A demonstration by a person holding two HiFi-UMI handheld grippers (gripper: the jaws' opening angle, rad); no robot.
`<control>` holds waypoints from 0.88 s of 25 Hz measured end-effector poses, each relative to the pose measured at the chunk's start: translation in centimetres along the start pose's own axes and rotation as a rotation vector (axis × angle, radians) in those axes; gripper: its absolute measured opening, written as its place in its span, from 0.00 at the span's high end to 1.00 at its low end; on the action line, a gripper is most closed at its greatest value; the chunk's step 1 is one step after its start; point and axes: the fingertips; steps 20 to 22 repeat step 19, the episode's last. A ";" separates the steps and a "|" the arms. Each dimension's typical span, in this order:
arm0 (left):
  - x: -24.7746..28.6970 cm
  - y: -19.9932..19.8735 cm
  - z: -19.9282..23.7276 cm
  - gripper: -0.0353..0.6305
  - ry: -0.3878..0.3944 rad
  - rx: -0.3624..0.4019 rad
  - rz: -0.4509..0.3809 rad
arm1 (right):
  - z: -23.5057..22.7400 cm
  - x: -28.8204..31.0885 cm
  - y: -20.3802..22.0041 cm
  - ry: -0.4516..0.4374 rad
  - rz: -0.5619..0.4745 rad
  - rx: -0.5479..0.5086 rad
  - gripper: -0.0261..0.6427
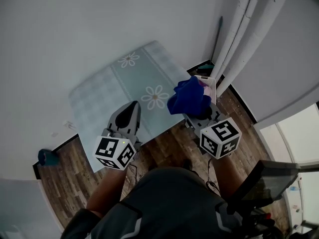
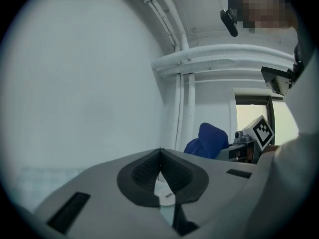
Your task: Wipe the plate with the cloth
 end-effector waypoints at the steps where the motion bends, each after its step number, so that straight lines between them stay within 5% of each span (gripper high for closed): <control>1: -0.1 0.0 -0.1 0.93 0.002 0.000 0.000 | 0.1 -0.2 0.0 0.003 -0.001 -0.002 0.77; 22: -1.3 -1.3 -1.8 0.93 -0.013 0.012 -0.057 | 0.3 -1.7 -0.4 0.020 0.000 -0.013 0.77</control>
Point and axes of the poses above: the fingertips, and each gripper's own axes: x forward along the fingers, z to its left, y out of its underside, and after that the axes turned 7 degrees about -z, right-handed
